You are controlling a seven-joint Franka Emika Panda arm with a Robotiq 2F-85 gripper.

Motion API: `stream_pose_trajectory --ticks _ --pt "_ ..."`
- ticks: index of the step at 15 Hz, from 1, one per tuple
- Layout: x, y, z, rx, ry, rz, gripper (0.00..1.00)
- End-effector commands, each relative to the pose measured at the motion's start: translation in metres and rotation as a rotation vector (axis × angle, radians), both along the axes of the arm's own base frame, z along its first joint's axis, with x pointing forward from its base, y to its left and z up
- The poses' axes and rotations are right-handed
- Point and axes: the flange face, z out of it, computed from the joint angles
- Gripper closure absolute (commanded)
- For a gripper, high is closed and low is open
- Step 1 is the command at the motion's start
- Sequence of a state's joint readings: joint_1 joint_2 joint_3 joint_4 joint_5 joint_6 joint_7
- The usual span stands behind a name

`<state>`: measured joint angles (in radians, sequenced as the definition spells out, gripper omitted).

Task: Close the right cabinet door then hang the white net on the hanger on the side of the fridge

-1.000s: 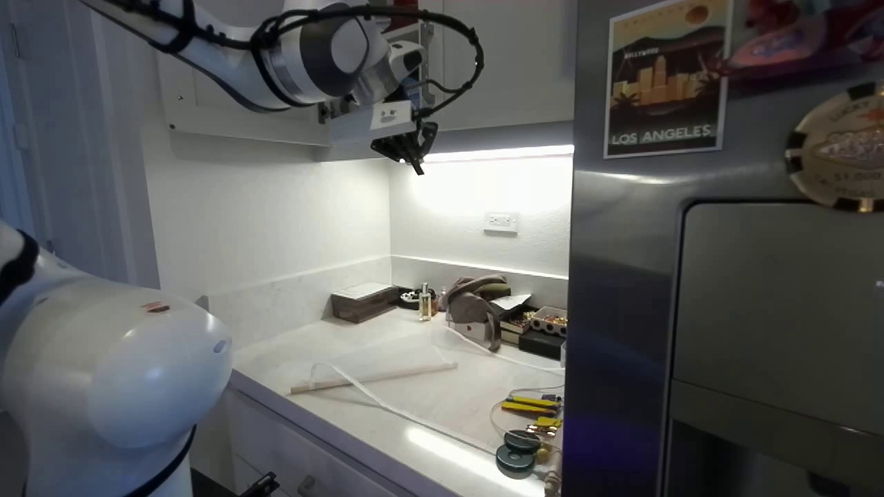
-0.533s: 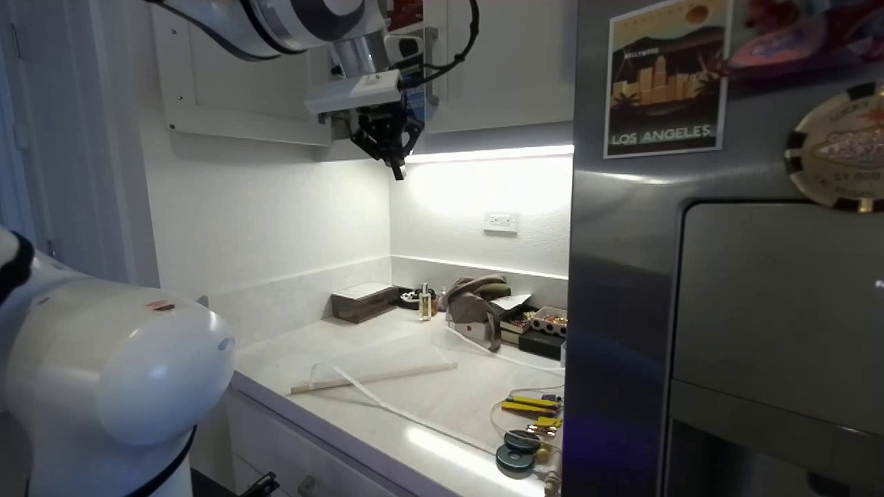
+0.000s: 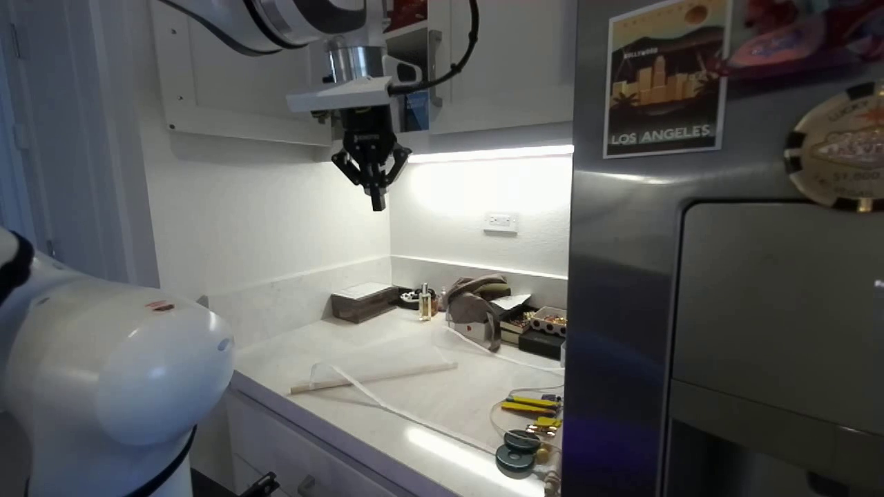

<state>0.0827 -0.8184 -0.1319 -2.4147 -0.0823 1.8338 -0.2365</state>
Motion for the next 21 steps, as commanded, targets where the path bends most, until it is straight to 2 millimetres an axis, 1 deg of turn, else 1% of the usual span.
stream_pose_trajectory --ticks 1,4,5,6,7,11,14,16,21 --pt "-0.010 -0.006 -0.024 -0.015 0.101 0.017 1.00" --pt "-0.022 -0.016 -0.041 -0.028 0.149 0.015 1.00" --pt "-0.025 -0.021 -0.048 -0.032 0.165 0.008 0.74" --pt "-0.028 -0.025 -0.054 -0.037 0.173 0.003 0.73" --pt "-0.030 -0.030 -0.060 -0.037 0.180 -0.002 0.68" --pt "-0.035 -0.043 -0.078 -0.058 0.190 -0.026 0.37" --pt "-0.033 -0.044 -0.087 -0.091 0.145 -0.012 0.13" --pt "-0.028 -0.044 -0.095 -0.091 0.115 -0.002 0.00" --pt "-0.018 -0.046 -0.124 -0.089 0.071 0.031 0.00"
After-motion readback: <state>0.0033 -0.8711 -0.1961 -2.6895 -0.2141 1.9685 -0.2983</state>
